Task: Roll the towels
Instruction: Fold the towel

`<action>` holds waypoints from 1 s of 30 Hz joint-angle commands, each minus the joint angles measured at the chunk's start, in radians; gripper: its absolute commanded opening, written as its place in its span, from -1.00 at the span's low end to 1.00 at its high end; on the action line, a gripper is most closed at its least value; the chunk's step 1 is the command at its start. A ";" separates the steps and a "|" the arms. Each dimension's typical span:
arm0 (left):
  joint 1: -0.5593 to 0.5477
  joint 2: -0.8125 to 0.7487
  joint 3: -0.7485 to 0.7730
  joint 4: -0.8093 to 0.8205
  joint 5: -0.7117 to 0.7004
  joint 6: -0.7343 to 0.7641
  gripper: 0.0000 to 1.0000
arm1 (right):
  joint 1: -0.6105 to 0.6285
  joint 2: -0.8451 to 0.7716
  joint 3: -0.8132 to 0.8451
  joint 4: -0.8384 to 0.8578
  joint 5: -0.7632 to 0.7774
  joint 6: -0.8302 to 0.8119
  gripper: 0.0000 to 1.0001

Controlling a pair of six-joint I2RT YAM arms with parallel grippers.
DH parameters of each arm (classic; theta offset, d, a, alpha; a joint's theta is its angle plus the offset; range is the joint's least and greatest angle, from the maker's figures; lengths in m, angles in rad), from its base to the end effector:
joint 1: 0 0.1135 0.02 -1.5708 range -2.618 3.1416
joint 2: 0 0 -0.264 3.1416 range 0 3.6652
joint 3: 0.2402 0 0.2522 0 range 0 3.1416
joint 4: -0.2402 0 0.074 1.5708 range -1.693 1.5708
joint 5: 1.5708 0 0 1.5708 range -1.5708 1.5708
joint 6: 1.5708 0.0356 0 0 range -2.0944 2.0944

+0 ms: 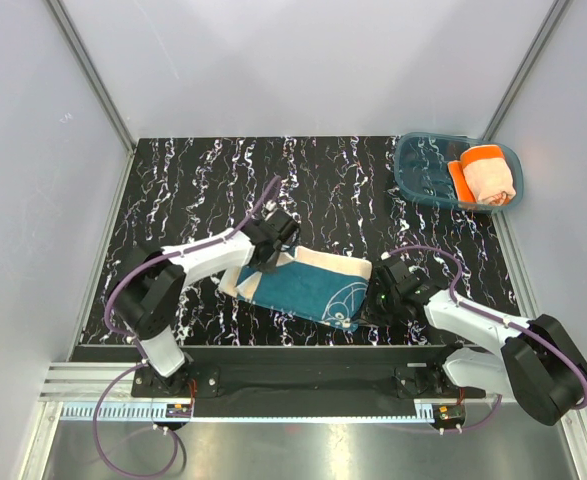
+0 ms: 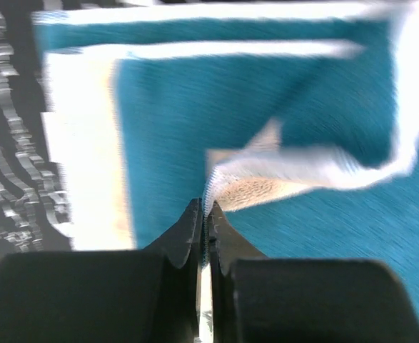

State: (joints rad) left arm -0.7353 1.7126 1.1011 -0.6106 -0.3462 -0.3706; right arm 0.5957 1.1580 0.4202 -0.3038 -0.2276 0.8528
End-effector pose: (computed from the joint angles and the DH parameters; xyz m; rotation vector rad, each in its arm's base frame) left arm 0.2521 -0.2118 0.1823 0.4022 2.6334 0.1499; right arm 0.1532 0.1136 0.1411 0.2729 2.7870 0.7421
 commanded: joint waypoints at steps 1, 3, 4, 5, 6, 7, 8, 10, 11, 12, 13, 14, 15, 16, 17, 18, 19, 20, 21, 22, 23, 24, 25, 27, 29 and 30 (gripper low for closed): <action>0.062 -0.002 0.048 -0.027 -0.085 -0.033 -0.77 | 0.006 0.012 -0.020 -0.011 0.007 -0.003 -0.93; 0.103 0.004 0.052 -0.038 -0.091 -0.051 -0.57 | 0.006 0.014 -0.017 -0.015 0.004 -0.006 -0.92; 0.114 0.010 0.055 -0.041 -0.093 -0.057 -0.27 | 0.006 0.014 -0.018 -0.017 0.002 -0.008 -0.92; 0.132 0.013 0.055 -0.044 -0.099 -0.066 -0.08 | 0.006 0.016 -0.015 -0.020 0.004 -0.009 -0.91; 0.142 0.022 0.059 -0.063 -0.126 -0.076 0.03 | 0.006 0.014 -0.015 -0.020 0.002 -0.008 -0.88; 0.152 0.028 0.074 -0.072 -0.138 -0.086 0.16 | 0.006 0.014 -0.015 -0.023 0.002 -0.011 -0.84; 0.161 0.033 0.083 -0.084 -0.146 -0.109 0.50 | 0.006 0.012 -0.014 -0.026 0.001 -0.011 -0.70; 0.186 0.030 0.106 -0.121 -0.169 -0.139 0.64 | 0.006 0.012 -0.005 -0.038 0.007 -0.012 -0.43; 0.189 0.024 0.109 -0.129 -0.180 -0.155 0.84 | 0.006 0.012 0.006 -0.066 0.020 -0.012 -0.11; 0.189 0.003 0.115 -0.152 -0.204 -0.163 0.95 | 0.006 0.006 0.012 -0.083 0.031 -0.014 0.00; 0.189 -0.010 0.121 -0.161 -0.211 -0.169 0.97 | 0.006 0.000 0.020 -0.105 0.043 -0.009 0.10; 0.188 -0.025 0.131 -0.172 -0.220 -0.180 0.98 | 0.006 -0.007 0.022 -0.132 0.045 -0.003 0.16; 0.185 -0.057 0.135 -0.201 -0.244 -0.186 0.98 | 0.006 -0.030 0.026 -0.149 0.060 0.009 0.25; 0.179 -0.076 0.141 -0.215 -0.261 -0.191 0.98 | 0.006 -0.047 0.031 -0.165 0.063 0.012 0.28; 0.159 -0.096 0.144 -0.230 -0.308 -0.208 0.98 | 0.006 -0.063 0.040 -0.197 0.071 0.014 0.30; 0.145 -0.140 0.144 -0.247 -0.329 -0.211 0.98 | 0.007 -0.105 0.049 -0.225 0.082 0.014 0.32; 0.131 -0.163 0.141 -0.250 -0.344 -0.215 0.98 | 0.007 -0.130 0.058 -0.253 0.095 0.014 0.33; 0.099 -0.185 0.138 -0.252 -0.353 -0.223 0.98 | 0.006 -0.154 0.080 -0.303 0.118 0.012 0.34; 0.082 -0.226 0.134 -0.245 -0.347 -0.225 0.98 | 0.006 -0.205 0.091 -0.325 0.126 0.009 0.35; 0.062 -0.246 0.129 -0.236 -0.340 -0.228 0.98 | 0.006 -0.228 0.103 -0.343 0.137 0.006 0.35; 0.007 -0.264 0.123 -0.226 -0.332 -0.232 0.98 | 0.006 -0.250 0.124 -0.357 0.139 0.002 0.33; -0.024 -0.295 0.108 -0.189 -0.311 -0.226 0.98 | 0.006 -0.282 0.135 -0.357 0.137 -0.001 0.32; -0.060 -0.303 0.103 -0.170 -0.303 -0.220 0.98 | 0.006 -0.293 0.147 -0.359 0.139 -0.001 0.26; -0.185 -0.286 0.120 -0.181 -0.360 -0.243 0.98 | 0.006 -0.308 0.183 -0.348 0.160 0.008 0.05; -0.286 -0.254 0.141 -0.207 -0.385 -0.280 0.90 | 0.006 -0.293 0.233 -0.342 0.203 0.005 -0.49; -0.315 -0.223 0.149 -0.216 -0.393 -0.290 0.83 | 0.006 -0.258 0.252 -0.345 0.221 -0.003 -0.61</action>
State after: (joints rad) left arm -0.9585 1.4315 1.2118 -0.8207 -0.6659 -0.6041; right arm 0.5976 0.8642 0.5900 -0.6350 -0.0937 0.8551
